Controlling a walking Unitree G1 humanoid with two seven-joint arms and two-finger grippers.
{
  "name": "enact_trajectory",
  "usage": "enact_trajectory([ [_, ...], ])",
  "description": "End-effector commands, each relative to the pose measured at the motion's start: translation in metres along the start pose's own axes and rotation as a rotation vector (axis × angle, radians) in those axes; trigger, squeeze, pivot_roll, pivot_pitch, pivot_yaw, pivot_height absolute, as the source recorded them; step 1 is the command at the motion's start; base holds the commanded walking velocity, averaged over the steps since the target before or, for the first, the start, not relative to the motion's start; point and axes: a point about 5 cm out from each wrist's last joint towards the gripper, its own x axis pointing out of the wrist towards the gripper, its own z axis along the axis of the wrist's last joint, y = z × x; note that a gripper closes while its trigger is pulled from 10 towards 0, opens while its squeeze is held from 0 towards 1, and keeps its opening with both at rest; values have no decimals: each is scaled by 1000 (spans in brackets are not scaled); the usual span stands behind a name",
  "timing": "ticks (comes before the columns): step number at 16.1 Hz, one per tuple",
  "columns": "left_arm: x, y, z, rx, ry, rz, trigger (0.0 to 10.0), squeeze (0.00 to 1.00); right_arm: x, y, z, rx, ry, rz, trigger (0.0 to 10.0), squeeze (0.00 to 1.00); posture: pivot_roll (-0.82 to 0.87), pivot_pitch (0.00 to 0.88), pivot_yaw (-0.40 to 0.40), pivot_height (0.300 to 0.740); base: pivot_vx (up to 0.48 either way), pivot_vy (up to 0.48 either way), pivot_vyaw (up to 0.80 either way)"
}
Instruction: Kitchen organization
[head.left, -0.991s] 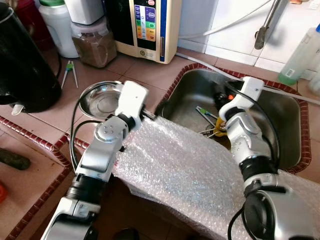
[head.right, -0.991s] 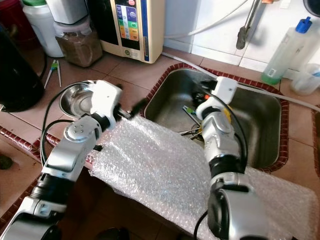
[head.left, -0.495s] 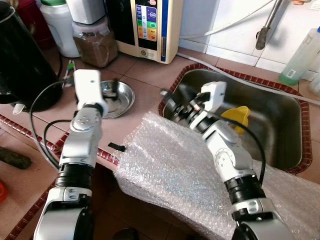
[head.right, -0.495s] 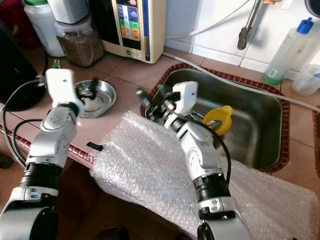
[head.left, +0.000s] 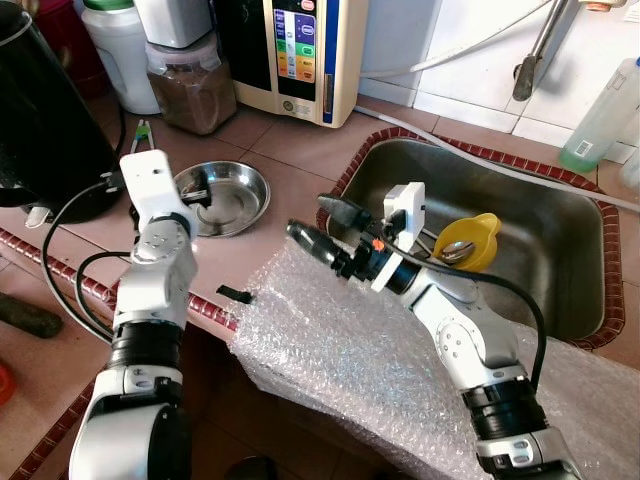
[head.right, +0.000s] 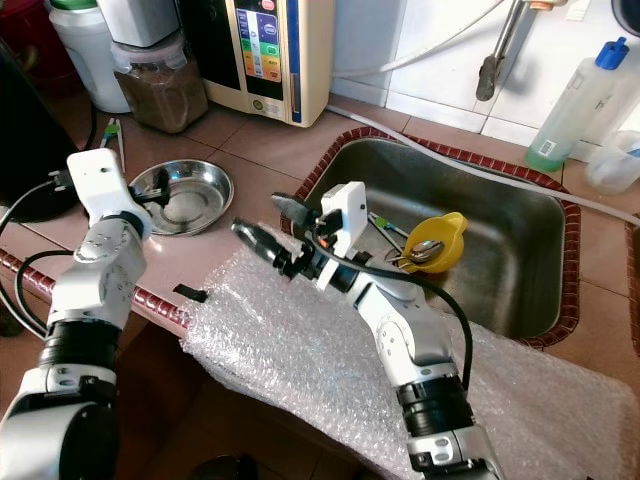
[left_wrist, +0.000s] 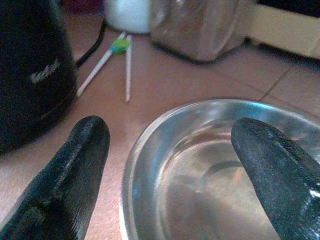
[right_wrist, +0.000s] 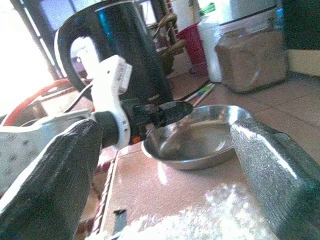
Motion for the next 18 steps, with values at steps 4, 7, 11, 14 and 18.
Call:
enact_trajectory([
  [4, 4, 2, -6, -62, 119, 22, 10000, 0, -1, 9, 5, -5, 23, 57, 10000, 0, 21, 123, 15, 740, 0, 0, 0],
  [7, 1, -7, -16, -74, 203, -47, 2941, 0, -1, 10, 4, -7, 35, 68, 10000, 0, 22, 124, 15, 740, 0, 0, 0],
  [11, -3, -18, -16, -146, 243, -85, 0, 0, -2, 11, 3, -10, 46, 68, 10000, 0, 23, 124, 19, 740, 0, 0, 0],
  [14, -1, -15, -12, -185, 253, -78, 0, 0, -1, 12, 1, -18, 56, 70, 10000, 0, 27, 122, 22, 740, 0, 0, 0],
  [18, -1, -11, -15, -239, 286, -60, 0, 0, -1, 11, 0, -21, 61, 73, 10000, 0, 31, 116, 20, 740, 0, 0, 0],
])
